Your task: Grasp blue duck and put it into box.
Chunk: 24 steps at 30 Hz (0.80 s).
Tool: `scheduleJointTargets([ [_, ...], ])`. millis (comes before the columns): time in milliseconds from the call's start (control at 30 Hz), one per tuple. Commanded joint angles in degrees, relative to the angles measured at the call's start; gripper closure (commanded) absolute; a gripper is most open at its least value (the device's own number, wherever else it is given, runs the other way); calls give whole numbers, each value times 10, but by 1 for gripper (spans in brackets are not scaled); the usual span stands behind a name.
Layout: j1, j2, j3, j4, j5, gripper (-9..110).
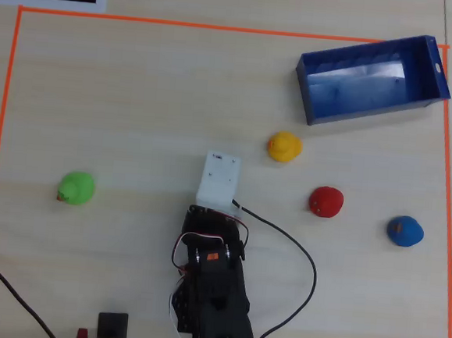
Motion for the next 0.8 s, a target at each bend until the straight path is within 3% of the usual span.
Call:
scheduleJointTargets([
  [0,4,-3,0,13,-3,99],
  [367,1,-3,0,13,-2,101],
  [467,5,-3,0,0,2,95],
  [567,72,-17,-72,-60,30,89],
  [667,162,-159,-217,-68,36,84],
  [767,280,-285,-304,-162,24,75],
])
